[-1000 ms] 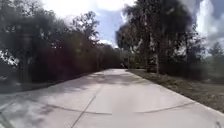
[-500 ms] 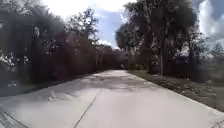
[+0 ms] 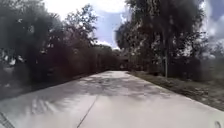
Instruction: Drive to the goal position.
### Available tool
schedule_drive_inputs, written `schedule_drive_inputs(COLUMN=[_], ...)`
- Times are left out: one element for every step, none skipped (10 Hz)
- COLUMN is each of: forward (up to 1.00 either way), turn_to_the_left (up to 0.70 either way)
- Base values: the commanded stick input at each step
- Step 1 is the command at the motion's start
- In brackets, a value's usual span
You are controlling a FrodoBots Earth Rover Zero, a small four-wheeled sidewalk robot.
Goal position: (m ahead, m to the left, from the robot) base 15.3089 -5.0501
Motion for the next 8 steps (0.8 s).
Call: schedule_drive_inputs(forward=[1.00, 1.00, 1.00, 1.00, 1.00, 1.00, 1.00, 1.00], turn_to_the_left=[0.00, 0.00, 0.00, 0.00, 0.00, 0.00, 0.00, 0.00])
